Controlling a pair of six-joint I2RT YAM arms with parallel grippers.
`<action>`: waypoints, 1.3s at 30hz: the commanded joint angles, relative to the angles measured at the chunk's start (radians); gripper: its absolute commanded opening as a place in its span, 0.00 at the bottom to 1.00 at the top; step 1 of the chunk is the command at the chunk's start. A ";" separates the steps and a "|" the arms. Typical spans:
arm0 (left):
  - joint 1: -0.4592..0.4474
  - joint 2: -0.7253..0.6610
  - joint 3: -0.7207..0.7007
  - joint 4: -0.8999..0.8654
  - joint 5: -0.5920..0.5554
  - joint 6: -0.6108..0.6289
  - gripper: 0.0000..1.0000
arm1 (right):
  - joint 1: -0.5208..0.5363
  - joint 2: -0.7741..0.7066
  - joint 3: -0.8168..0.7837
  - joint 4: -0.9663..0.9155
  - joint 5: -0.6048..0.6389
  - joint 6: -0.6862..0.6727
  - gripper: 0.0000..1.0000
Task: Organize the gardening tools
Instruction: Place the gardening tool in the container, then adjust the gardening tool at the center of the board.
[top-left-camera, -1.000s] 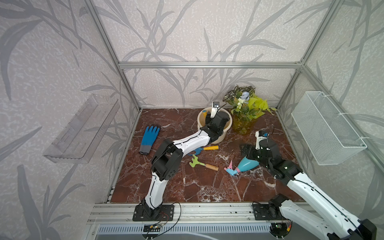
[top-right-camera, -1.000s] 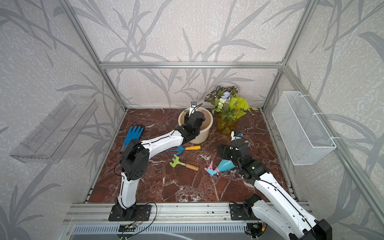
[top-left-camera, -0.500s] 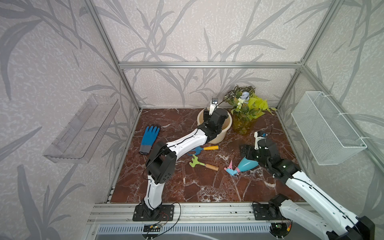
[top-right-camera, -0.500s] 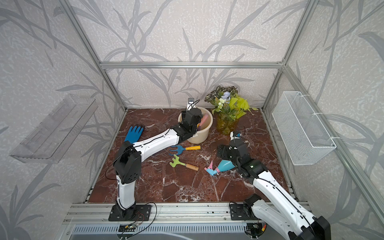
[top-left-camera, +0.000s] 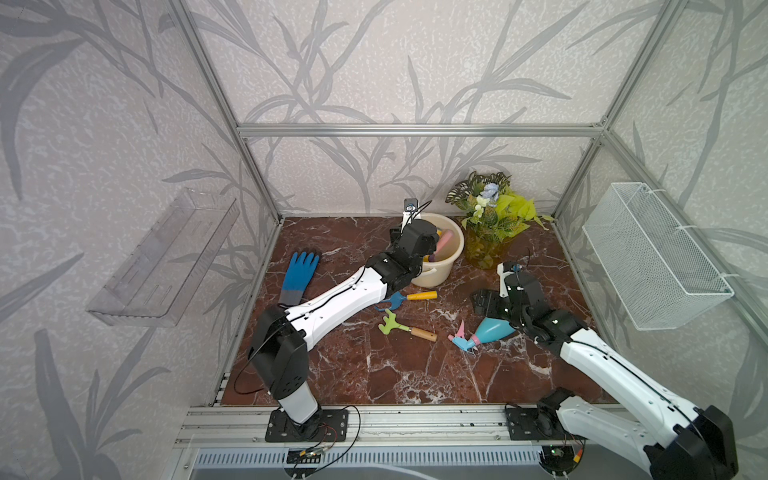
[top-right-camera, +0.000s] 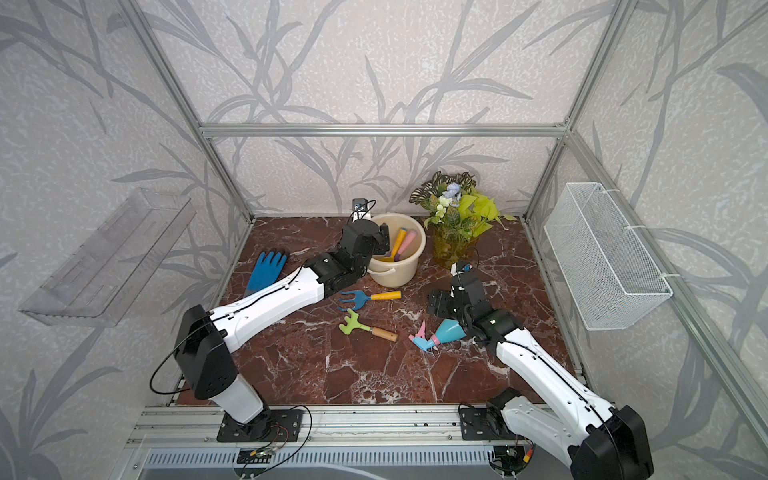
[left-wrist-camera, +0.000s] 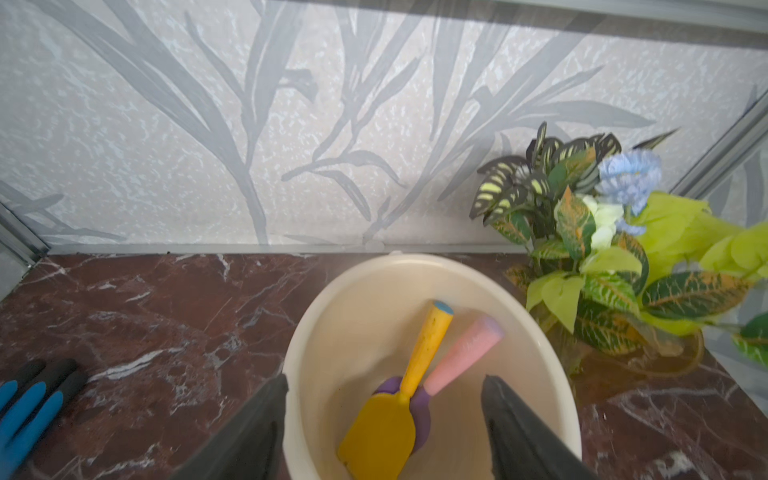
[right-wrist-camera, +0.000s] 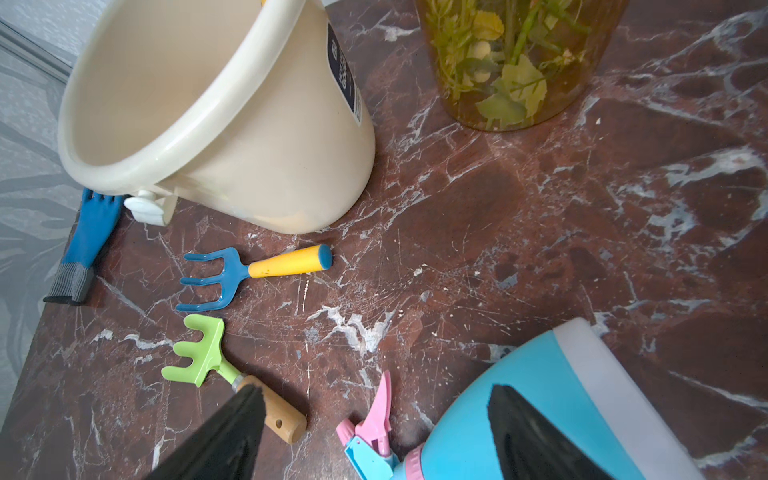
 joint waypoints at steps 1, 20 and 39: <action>0.000 -0.093 -0.087 -0.064 0.100 -0.062 0.75 | 0.006 0.027 0.039 0.028 -0.037 0.007 0.88; -0.112 -0.316 -0.491 -0.147 0.408 -0.135 0.78 | 0.025 0.048 0.017 0.045 -0.046 0.024 0.87; -0.112 -0.241 -0.718 -0.124 0.441 -0.592 0.68 | 0.091 0.186 -0.038 0.181 -0.173 0.031 0.73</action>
